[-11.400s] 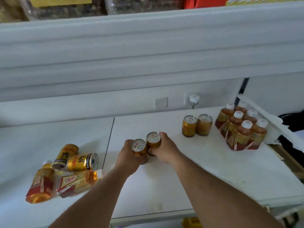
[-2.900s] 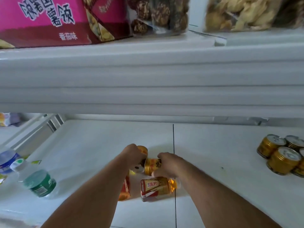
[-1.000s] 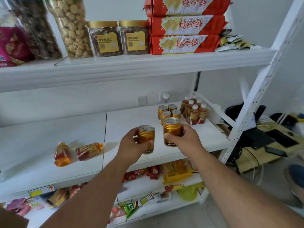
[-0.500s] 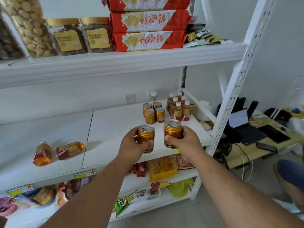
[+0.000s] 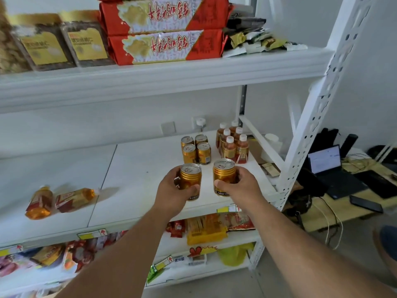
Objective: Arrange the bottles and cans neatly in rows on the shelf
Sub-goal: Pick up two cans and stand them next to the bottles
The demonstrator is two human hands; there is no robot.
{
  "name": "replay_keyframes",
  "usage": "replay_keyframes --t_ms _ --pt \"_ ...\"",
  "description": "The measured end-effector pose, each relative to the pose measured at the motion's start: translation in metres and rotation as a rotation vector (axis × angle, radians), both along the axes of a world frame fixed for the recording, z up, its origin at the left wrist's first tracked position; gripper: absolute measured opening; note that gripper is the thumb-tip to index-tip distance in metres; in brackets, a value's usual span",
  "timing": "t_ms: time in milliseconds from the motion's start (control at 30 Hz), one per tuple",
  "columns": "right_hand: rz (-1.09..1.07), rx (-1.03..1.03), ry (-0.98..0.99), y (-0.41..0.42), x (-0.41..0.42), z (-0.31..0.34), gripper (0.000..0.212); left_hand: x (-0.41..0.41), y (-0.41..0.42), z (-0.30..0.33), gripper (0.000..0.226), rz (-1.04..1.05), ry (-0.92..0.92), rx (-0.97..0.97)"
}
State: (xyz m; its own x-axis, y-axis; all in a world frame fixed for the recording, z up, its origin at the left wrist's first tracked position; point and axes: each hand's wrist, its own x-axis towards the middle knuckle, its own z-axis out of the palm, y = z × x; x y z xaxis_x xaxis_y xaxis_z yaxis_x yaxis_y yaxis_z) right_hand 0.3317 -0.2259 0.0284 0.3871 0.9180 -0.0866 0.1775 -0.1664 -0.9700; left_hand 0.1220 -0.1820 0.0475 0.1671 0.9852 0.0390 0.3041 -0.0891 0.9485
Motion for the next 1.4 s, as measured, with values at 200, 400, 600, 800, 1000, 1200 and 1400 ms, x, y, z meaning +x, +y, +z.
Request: replay_keyframes --t_ms 200,400,600,800,1000,1200,1400 --pt "0.011 -0.008 -0.03 0.049 0.008 -0.006 0.071 0.011 0.055 -0.014 0.067 -0.007 -0.023 0.0" --pt "-0.012 -0.018 -0.078 0.092 0.01 -0.011 0.069 0.019 0.093 -0.038 0.067 -0.042 -0.052 -0.021" --pt "0.002 -0.01 -0.101 0.12 0.01 -0.025 0.069 0.028 0.116 -0.062 0.067 -0.051 -0.079 -0.051" --pt "0.022 0.007 -0.109 0.146 0.017 -0.047 0.067 0.032 0.137 -0.079 0.063 -0.015 -0.098 -0.056" --pt "0.053 -0.014 -0.105 0.167 0.019 -0.068 0.058 0.032 0.153 -0.098 0.065 0.018 -0.093 -0.064" --pt "0.063 -0.011 -0.098 0.18 0.016 -0.088 0.063 0.036 0.163 -0.113 0.066 0.029 -0.07 -0.058" --pt "0.054 -0.009 -0.097 0.189 0.014 -0.1 0.063 0.037 0.171 -0.121 0.068 0.039 -0.056 -0.053"
